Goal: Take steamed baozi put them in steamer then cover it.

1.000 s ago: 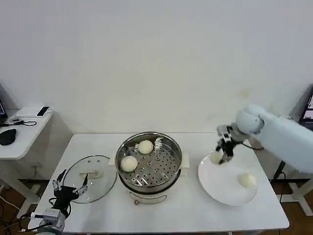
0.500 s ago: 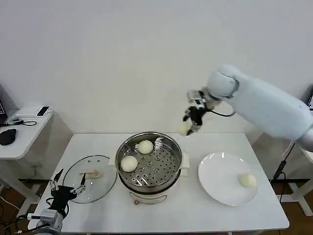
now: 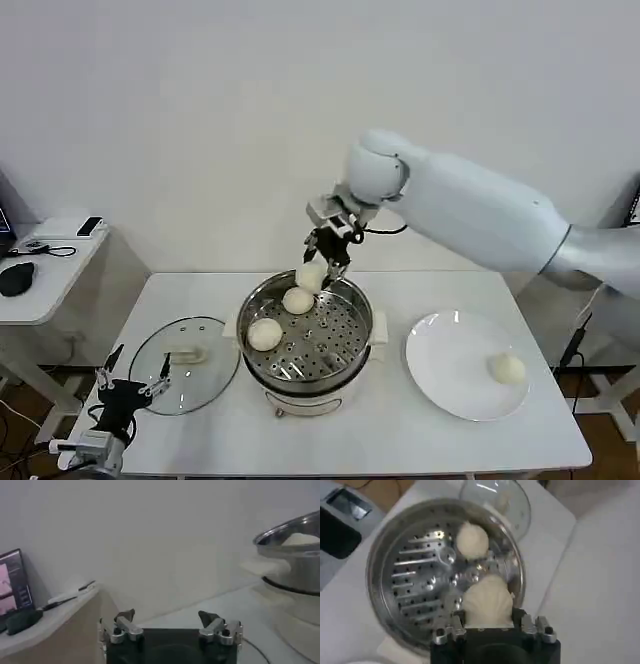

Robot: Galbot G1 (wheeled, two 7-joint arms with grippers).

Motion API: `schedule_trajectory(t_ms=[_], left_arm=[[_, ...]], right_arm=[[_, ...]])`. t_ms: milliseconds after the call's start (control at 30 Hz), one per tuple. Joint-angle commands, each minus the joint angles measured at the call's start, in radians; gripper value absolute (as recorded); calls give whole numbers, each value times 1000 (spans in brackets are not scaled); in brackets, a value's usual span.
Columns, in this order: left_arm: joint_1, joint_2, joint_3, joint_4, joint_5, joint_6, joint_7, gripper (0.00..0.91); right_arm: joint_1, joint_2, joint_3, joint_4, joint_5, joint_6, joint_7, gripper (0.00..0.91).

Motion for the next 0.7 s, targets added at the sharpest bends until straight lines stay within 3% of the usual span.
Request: schedule_trajectory(t_ms=[33,200,500,700], left_arm=[[-5,4,-3,-1,0,0,1,907],[-12,9,-14,2,-1,1,2,907],[-9,7,-17,4,1,1,2,907],[-16,7,-17,13,2,1,2,907]], right_arm=[[-21,42,-80,37,-90,213,17,605],[-64,39,-111,48,-156,319,42,605],[-110,65,-133,63,-220,431,94,615],[-116,69,-149,103,-255,477,98,615]])
